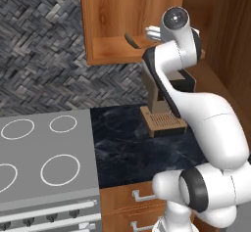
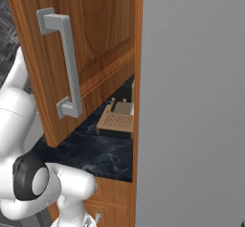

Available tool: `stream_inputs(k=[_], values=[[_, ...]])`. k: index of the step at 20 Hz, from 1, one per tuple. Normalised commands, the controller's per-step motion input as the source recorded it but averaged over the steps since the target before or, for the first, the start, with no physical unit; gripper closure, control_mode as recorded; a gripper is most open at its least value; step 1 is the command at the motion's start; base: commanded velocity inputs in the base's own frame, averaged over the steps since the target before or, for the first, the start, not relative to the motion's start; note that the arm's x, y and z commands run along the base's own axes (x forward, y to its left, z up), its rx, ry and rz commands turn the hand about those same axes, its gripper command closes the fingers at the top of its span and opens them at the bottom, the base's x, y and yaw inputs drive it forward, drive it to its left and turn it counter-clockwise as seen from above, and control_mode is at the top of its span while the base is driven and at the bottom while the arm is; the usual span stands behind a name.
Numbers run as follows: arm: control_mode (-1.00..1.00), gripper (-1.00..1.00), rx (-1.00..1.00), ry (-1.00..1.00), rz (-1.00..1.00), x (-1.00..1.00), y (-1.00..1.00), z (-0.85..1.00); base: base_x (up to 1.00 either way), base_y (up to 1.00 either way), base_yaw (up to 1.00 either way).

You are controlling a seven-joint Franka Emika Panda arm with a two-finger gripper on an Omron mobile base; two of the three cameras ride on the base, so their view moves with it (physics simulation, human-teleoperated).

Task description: Open the cabinet and move the ladle to the pot. Then close the cabinet.

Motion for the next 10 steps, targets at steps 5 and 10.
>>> stream_inputs(k=[5, 10], values=[[-1.00, -1.00, 0.00, 0.05, 0.00, 0.28, -0.06, -0.02, 0.00, 0.00, 0.00], [-1.00, -1.00, 0.00, 0.02, 0.00, 0.38, -0.03, -0.07, 0.00, 0.00, 0.00]])
